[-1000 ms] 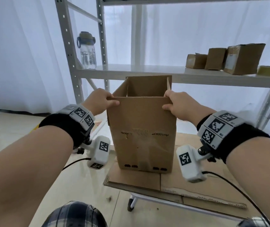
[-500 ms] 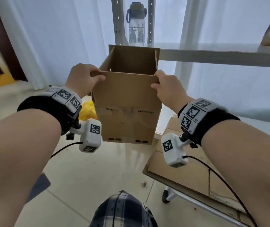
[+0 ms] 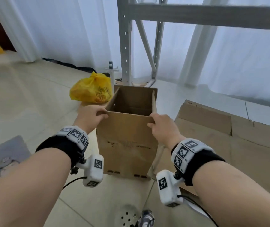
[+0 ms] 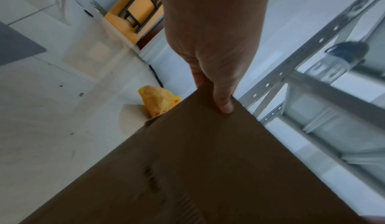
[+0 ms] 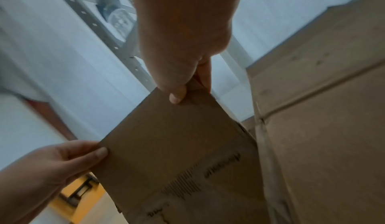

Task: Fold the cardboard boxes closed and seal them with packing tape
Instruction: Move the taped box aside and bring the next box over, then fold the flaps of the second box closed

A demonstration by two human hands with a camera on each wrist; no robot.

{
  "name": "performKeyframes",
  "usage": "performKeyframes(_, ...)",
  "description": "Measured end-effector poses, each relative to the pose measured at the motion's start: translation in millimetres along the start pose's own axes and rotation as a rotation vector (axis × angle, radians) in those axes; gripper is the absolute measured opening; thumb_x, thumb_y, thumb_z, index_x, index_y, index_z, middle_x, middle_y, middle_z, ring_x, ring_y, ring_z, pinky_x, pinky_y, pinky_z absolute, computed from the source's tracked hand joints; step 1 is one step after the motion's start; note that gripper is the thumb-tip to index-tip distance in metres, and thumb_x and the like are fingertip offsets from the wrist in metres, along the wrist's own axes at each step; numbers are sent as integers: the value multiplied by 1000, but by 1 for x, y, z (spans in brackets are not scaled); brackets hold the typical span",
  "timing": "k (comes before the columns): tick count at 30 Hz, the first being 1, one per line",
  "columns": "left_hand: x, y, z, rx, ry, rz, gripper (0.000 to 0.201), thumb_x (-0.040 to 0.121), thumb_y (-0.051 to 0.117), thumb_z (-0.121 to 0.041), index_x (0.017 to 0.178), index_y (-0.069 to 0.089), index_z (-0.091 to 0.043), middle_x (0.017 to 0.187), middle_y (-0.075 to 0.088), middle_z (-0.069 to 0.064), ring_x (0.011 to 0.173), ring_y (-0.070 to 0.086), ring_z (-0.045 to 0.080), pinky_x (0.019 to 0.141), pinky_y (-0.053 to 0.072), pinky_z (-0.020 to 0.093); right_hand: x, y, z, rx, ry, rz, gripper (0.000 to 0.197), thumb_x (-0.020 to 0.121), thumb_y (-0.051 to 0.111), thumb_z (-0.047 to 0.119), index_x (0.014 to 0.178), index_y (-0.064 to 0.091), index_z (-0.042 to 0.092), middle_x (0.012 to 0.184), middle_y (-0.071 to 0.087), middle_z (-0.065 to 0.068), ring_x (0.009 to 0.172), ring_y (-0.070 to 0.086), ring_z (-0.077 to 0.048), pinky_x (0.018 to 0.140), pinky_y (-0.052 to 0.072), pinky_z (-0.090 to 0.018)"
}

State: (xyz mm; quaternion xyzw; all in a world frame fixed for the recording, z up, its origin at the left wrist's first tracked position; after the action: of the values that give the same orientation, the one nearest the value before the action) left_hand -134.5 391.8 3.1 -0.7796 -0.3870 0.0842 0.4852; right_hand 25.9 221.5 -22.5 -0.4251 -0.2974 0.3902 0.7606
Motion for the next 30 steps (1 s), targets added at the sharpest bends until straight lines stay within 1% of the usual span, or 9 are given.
performKeyframes(3, 24, 27, 18, -19, -43, -15, 21, 88, 64, -17, 108, 69, -10, 114, 66, 9, 107, 57, 26, 92, 41, 31, 24, 11, -20, 10, 40, -23, 21, 97, 54, 24, 114, 62, 15, 102, 64, -4, 91, 60, -20, 80, 49, -28)
performKeyframes(6, 50, 43, 26, 77, -133, -20, 27, 92, 55, -10, 118, 63, -9, 126, 58, 13, 115, 52, 31, 99, 41, 39, 45, 25, -12, -66, -30, -11, 20, 96, 56, 25, 107, 67, 13, 92, 61, 1, 84, 57, -14, 77, 44, -23)
performKeyframes(10, 66, 66, 48, 202, -307, -49, 42, 95, 37, -1, 133, 50, -12, 153, 25, 16, 133, 36, 36, 108, 30, 41, 64, 60, 15, -108, -160, 9, 25, 99, 47, 20, 110, 68, 15, 95, 67, -1, 86, 62, -16, 82, 52, -28)
performKeyframes(14, 66, 71, 58, 182, -365, -8, 44, 96, 38, -1, 138, 43, -15, 158, 7, 14, 136, 32, 37, 108, 31, 42, 72, 65, 21, 44, -161, 47, 31, 98, 44, 14, 122, 64, 17, 106, 69, -2, 95, 62, -18, 89, 51, -34)
performKeyframes(17, 61, 65, 48, 197, -350, 8, 44, 96, 43, -7, 139, 42, -16, 158, 9, 14, 137, 28, 37, 110, 29, 44, 63, 61, 17, 94, -115, 119, 41, 97, 50, 18, 138, 51, 19, 125, 63, -2, 112, 58, -19, 98, 48, -33)
performKeyframes(20, 59, 52, 20, 197, -332, -10, 47, 93, 49, -10, 139, 41, -14, 156, 13, 15, 139, 22, 36, 112, 25, 44, 51, 39, 6, 120, -39, 132, 51, 98, 51, 27, 145, 38, 15, 129, 59, -6, 114, 57, -21, 98, 47, -32)
performKeyframes(23, 61, 37, -31, 198, -253, -38, 47, 91, 50, -11, 137, 44, -14, 152, 22, 16, 137, 25, 35, 111, 25, 43, 37, -2, -9, 79, 3, 120, 41, 98, 48, 29, 136, 49, 13, 126, 59, -8, 112, 56, -22, 98, 46, -35)
performKeyframes(27, 64, 30, -116, 203, -100, -54, 40, 90, 49, -14, 130, 51, -9, 140, 39, 17, 131, 34, 32, 109, 26, 39, 13, -73, -33, -25, 40, 32, 31, 97, 49, 30, 117, 64, 11, 115, 64, -5, 103, 58, -20, 91, 46, -30)
performKeyframes(30, 56, 38, -188, 182, -46, -117, 34, 90, 48, -12, 122, 58, -12, 129, 50, 12, 123, 42, 29, 95, 38, 35, -16, -126, -60, -95, 74, -43, 28, 96, 49, 26, 110, 67, 9, 113, 66, -7, 104, 59, -22, 89, 45, -29)
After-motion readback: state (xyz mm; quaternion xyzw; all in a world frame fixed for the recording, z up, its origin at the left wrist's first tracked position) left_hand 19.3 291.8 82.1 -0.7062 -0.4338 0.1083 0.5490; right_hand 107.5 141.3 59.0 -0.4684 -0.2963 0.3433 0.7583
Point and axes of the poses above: each hand's wrist, its own x-axis towards the middle knuckle, its own y-axis out of the palm, z = x × y, the point moved 8 cm from there along x, towards the middle knuckle
